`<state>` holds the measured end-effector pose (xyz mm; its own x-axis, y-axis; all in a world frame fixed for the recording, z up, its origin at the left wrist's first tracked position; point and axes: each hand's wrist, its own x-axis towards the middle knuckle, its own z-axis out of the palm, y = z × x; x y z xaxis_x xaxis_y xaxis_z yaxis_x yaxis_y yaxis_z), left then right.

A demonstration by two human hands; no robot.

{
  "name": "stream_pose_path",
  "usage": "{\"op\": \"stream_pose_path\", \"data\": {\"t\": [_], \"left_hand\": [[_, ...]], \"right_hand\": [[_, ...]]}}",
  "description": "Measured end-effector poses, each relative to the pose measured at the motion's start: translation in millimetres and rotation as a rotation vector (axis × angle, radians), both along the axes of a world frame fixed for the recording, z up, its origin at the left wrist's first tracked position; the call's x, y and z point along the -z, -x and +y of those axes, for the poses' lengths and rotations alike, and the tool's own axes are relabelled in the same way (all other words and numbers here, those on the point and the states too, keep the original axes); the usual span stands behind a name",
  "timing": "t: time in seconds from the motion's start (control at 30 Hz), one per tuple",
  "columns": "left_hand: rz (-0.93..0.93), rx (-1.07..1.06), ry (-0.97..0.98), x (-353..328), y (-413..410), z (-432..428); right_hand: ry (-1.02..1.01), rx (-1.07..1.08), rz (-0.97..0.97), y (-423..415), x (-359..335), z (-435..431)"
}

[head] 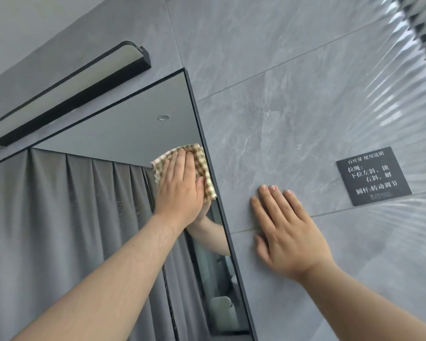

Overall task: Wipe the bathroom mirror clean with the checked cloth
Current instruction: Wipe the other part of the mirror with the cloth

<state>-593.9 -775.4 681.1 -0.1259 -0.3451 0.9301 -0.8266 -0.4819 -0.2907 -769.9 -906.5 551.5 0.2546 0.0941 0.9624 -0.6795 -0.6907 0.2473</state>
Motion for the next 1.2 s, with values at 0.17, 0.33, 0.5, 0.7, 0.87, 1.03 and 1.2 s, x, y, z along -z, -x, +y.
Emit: {"op": "stream_pose_path", "data": {"t": [0.17, 0.33, 0.5, 0.7, 0.87, 1.03, 1.2], "left_hand": [[0.055, -0.001, -0.061, -7, -4, -6], [0.174, 0.012, -0.063, -43, 9, -10], [0.224, 0.041, -0.039, -67, 17, -16], [0.265, 0.043, -0.055, -55, 23, -15], [0.256, 0.012, -0.123, -40, 25, -10], [0.226, 0.034, -0.119, -65, 23, -10], [0.289, 0.077, -0.038, -142, 37, -19]], "right_hand": [[0.002, 0.009, -0.008, 0, 0, -1], [-0.009, 0.017, 0.007, 0, 0, 0], [-0.007, 0.034, 0.000, 1, -1, 1], [-0.057, 0.017, 0.045, 6, -3, 7], [-0.041, 0.007, 0.098, 15, -76, 11], [0.044, 0.038, 0.089, 2, -90, 0], [0.052, 0.043, 0.088, 2, -90, -3]]}}
